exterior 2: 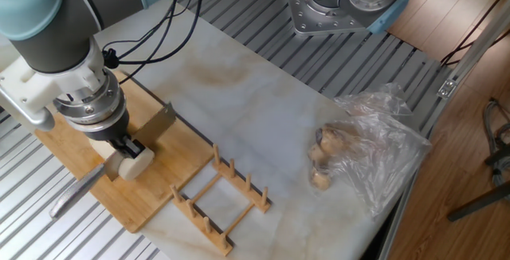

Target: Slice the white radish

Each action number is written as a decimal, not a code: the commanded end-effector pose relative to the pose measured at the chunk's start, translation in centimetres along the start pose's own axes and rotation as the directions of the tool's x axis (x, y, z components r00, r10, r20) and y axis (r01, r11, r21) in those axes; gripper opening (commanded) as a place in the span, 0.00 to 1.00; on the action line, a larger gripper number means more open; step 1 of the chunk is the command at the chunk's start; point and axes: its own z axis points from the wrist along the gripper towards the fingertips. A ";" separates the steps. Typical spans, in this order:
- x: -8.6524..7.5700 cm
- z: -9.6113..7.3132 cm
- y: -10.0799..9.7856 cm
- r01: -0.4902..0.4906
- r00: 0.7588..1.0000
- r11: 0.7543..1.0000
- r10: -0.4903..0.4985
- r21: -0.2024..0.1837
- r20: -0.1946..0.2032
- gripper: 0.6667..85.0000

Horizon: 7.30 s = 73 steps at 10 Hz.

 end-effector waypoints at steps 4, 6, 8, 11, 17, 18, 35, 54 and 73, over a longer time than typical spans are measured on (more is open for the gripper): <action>-0.5 -0.2 0.2 0.013 1.000 1.000 -0.013 -0.005 0.004 0.09; 0.1 -0.3 0.5 0.015 1.000 1.000 -0.015 -0.019 -0.016 0.09; 1.0 -0.1 0.4 0.025 0.999 0.999 -0.026 -0.028 -0.045 0.09; 1.1 0.3 0.1 0.034 0.998 0.999 -0.035 -0.030 -0.042 0.10; 0.5 -1.1 0.6 0.045 0.998 0.998 -0.046 -0.038 -0.034 0.31; 0.6 -1.3 0.6 0.045 0.998 0.998 -0.046 -0.037 -0.037 0.31; -2.3 -2.4 0.4 0.065 0.998 0.997 -0.066 -0.042 -0.013 0.19; 0.3 -1.2 0.9 -0.009 0.999 0.998 0.007 -0.061 -0.036 0.01; 2.4 0.3 1.9 -0.015 0.999 0.997 0.012 -0.082 -0.042 0.01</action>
